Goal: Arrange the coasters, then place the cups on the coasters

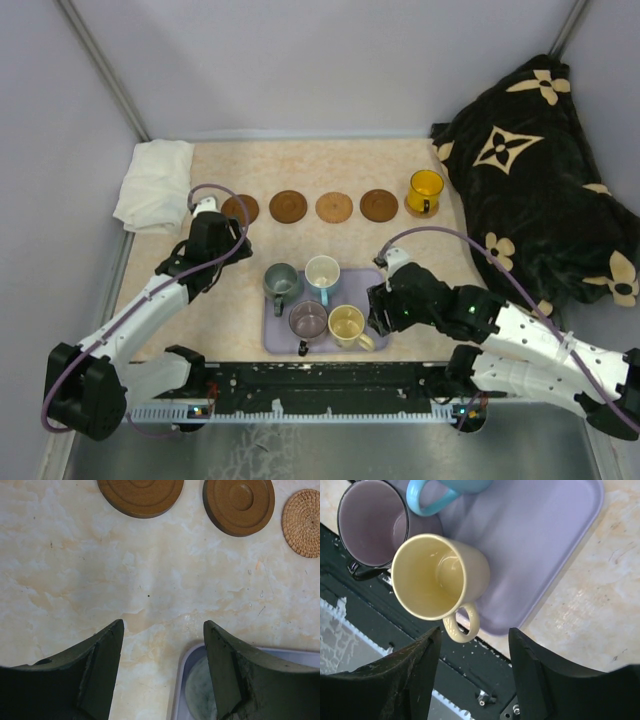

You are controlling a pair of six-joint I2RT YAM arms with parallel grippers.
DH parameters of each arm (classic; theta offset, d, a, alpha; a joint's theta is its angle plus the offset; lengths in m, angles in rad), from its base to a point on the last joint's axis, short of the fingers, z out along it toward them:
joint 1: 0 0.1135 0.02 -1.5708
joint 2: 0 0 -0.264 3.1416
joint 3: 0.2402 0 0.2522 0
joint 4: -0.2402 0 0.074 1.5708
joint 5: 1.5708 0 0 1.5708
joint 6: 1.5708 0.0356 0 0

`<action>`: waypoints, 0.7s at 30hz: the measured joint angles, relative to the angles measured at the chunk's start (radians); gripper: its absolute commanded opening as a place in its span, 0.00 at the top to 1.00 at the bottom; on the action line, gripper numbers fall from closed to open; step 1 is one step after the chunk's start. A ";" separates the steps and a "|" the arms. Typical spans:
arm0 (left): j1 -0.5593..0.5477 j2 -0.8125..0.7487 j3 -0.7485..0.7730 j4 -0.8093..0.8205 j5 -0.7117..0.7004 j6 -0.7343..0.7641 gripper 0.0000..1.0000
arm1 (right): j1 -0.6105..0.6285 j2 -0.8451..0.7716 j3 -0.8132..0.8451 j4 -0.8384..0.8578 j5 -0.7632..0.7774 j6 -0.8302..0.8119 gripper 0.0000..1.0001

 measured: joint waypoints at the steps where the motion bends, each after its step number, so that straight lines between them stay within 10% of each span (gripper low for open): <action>1: 0.000 -0.001 0.000 -0.002 -0.002 0.000 0.29 | 0.016 0.008 0.000 -0.003 0.002 0.011 0.43; 21: -0.002 -0.011 0.000 -0.014 -0.005 0.000 0.28 | 0.188 0.222 0.000 0.004 0.019 0.093 0.43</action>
